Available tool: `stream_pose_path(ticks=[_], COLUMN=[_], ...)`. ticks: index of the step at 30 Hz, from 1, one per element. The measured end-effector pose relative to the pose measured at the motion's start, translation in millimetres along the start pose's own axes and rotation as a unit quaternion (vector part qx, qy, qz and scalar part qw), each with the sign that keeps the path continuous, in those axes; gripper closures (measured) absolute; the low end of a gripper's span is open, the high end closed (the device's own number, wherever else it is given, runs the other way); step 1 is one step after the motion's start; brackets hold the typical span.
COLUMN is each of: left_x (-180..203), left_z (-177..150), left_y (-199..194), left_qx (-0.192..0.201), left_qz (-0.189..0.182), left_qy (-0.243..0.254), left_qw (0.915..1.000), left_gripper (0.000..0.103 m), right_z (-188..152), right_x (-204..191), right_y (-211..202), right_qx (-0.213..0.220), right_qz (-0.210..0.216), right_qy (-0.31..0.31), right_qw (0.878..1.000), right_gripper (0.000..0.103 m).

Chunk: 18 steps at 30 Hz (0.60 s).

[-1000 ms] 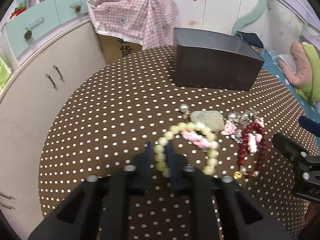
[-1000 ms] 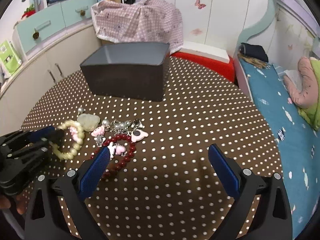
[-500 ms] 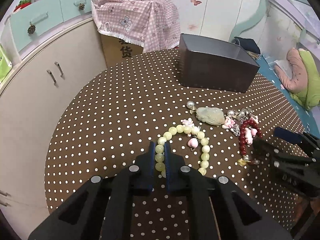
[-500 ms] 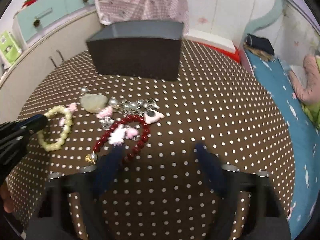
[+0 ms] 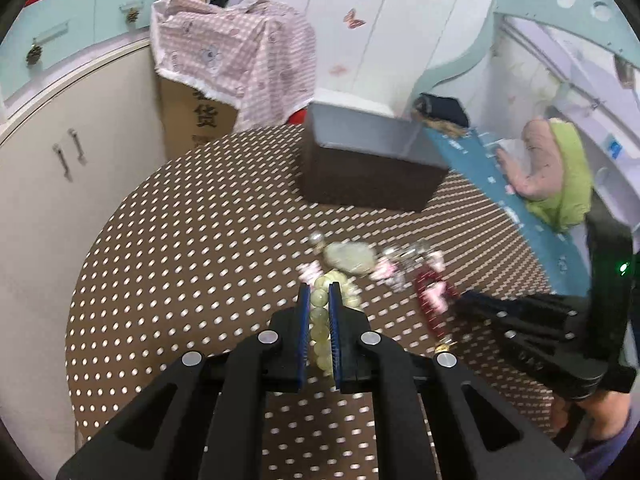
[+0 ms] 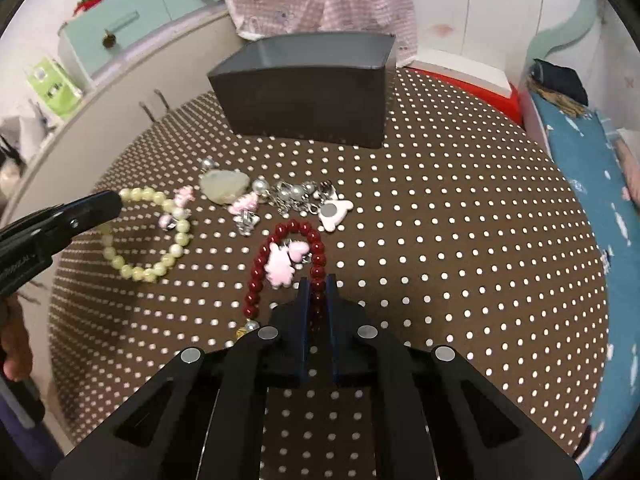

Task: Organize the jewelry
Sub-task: 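Carry both bracelets into the tin box and open both tools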

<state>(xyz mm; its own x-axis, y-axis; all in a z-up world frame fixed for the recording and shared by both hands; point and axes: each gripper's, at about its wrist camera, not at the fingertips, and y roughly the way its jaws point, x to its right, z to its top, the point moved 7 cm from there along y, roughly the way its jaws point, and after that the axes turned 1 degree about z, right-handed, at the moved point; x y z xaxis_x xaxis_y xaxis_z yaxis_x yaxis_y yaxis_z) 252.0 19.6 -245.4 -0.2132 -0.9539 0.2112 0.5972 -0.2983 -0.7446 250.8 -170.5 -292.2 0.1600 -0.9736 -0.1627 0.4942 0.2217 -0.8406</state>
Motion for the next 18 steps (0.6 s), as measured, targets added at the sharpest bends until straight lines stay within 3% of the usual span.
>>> stream_pose_path(ticks=[10, 18], left_x=[37, 50], left_z=[51, 108], left_y=[-21, -20], left_qx=[0.026, 0.046], left_qz=[-0.076, -0.075], left_qy=[0.033, 0.055], left_qw=[0.9962, 0.9946], left_gripper=[0.095, 0.095], right_z=[41, 110], right_x=[-16, -9], right_y=[-64, -92], right_qx=[0.078, 0.134], right_qz=[0.024, 0.023], right_qy=[-0.033, -0.045], right_qw=[0.996, 0.990], right_gripper=[0.095, 0.095])
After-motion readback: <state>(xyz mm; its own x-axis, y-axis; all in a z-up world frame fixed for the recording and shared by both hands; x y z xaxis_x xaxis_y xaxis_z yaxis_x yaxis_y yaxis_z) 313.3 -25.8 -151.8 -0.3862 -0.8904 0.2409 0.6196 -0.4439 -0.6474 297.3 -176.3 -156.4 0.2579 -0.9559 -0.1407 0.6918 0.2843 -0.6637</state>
